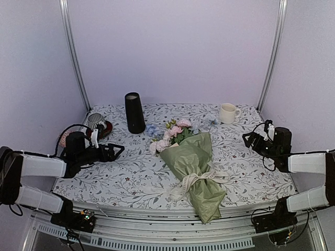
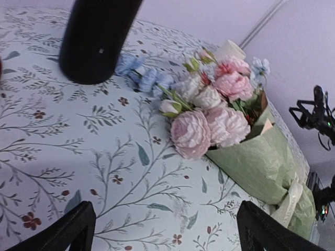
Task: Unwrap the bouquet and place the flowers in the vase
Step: Adjust the tied bouquet at the center of the board.
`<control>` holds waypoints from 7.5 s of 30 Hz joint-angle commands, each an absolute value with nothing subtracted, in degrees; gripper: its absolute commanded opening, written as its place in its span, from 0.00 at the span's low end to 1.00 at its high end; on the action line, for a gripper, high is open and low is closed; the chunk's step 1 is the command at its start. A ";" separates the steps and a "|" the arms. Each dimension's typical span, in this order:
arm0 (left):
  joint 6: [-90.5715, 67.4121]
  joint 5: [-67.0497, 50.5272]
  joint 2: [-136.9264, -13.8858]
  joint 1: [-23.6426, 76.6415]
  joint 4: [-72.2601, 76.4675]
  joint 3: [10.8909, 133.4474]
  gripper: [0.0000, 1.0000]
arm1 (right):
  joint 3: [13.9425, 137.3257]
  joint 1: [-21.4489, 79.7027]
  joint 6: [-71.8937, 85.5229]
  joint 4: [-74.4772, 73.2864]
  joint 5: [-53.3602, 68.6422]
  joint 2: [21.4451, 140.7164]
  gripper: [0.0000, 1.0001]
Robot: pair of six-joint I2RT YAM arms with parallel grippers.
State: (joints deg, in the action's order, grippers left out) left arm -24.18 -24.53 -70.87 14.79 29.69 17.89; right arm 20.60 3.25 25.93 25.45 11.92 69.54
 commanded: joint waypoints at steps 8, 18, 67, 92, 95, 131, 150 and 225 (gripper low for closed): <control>-15.53 -30.20 -76.99 26.39 29.87 23.68 0.96 | 29.62 10.23 21.92 28.19 27.36 84.42 1.00; -12.22 -29.49 -80.35 32.72 27.92 26.82 0.96 | 32.09 12.99 21.01 27.88 29.46 88.85 0.99; -53.66 -21.37 -103.93 50.08 55.28 29.42 0.95 | 17.37 27.95 43.00 4.41 36.80 65.81 0.99; -51.84 -27.41 -116.56 42.10 54.14 42.44 0.95 | 24.55 47.59 53.21 24.80 33.17 87.70 0.99; -49.03 -27.86 -117.27 41.29 50.49 45.41 0.95 | 25.06 47.82 53.26 24.85 33.17 88.71 0.99; -31.96 -19.16 -81.76 38.04 26.62 31.18 0.98 | 28.29 36.61 34.67 -4.22 4.69 57.85 0.99; -18.91 -13.08 -58.23 45.45 11.06 21.19 0.98 | 29.07 36.65 20.21 7.44 -7.65 63.15 0.99; -19.95 2.87 -96.39 63.99 -31.58 55.11 0.77 | 18.50 36.65 16.09 18.55 -7.65 57.07 0.99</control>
